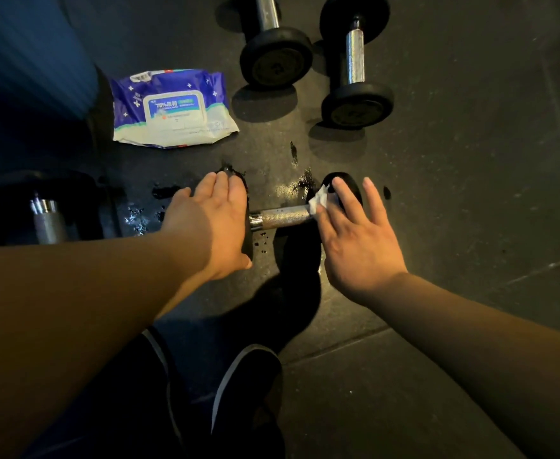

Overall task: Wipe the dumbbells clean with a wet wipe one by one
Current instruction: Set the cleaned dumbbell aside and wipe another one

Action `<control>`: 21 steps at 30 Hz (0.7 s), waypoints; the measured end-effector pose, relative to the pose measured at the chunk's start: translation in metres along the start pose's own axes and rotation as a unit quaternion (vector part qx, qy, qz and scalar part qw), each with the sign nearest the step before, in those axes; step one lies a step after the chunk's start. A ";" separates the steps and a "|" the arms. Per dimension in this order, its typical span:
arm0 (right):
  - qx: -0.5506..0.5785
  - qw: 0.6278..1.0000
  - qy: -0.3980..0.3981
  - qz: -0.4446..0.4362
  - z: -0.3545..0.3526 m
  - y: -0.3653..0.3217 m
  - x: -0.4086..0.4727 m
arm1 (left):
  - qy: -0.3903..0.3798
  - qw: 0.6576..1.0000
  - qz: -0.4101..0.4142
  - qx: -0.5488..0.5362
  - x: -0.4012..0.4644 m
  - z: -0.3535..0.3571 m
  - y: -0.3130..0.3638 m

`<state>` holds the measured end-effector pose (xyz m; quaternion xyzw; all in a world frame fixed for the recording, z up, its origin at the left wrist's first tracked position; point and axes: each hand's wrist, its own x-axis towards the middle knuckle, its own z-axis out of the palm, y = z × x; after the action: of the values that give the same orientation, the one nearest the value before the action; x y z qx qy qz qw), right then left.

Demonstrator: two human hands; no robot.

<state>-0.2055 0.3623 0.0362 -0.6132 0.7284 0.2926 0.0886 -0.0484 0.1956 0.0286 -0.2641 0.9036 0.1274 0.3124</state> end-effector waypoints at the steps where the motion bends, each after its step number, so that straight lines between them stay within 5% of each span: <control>1: 0.007 1.000 0.005 -0.001 -0.002 0.002 0.005 | 0.009 1.000 0.000 0.003 -0.002 0.003 0.002; 6: 0.019 1.000 -0.004 -0.011 -0.004 0.005 0.014 | 0.076 0.997 -0.008 0.029 -0.019 0.020 0.011; 21: 0.000 0.999 -0.025 -0.024 0.000 -0.003 -0.026 | 0.098 0.995 0.015 0.006 -0.061 0.031 0.024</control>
<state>-0.1969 0.3836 0.0484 -0.6234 0.7109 0.3051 0.1139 -0.0060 0.2523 0.0452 -0.2596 0.9344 0.1004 0.2223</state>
